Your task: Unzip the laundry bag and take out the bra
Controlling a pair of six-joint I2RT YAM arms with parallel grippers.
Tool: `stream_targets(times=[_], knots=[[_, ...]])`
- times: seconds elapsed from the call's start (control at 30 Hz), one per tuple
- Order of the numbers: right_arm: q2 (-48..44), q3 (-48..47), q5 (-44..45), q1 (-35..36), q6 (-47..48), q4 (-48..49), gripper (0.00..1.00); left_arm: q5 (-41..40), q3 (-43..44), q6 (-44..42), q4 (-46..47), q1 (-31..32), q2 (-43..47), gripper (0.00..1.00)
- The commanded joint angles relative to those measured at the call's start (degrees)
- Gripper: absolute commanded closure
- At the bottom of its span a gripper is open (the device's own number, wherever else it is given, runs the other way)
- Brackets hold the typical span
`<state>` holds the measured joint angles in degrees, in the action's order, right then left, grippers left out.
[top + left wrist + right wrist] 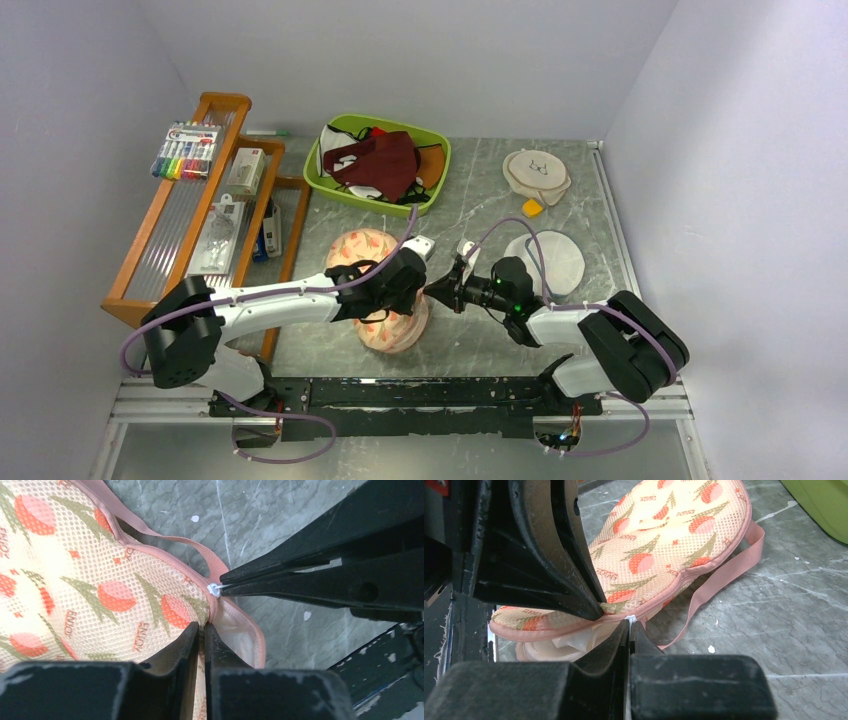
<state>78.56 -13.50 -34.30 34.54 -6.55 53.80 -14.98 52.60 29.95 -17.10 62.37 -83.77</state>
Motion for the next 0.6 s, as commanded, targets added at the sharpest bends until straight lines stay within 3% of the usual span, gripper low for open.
stream_targets(times=[0.0,0.07,0.57], knots=[[0.2,-0.9,0.2,-0.3,0.7,3.3,1.0,-0.5,1.9,-2.5,-1.5,0.2,1.8,0.89],[0.8,-1.5,-0.4,-0.3,0.5,2.7,1.0,0.1,1.9,-2.8,-1.3,0.2,2.2,0.93],[2.9,-2.1,3.4,-0.3,0.1,1.4,1.0,14.0,-1.3,-8.8,6.5,0.8,6.4,0.93]])
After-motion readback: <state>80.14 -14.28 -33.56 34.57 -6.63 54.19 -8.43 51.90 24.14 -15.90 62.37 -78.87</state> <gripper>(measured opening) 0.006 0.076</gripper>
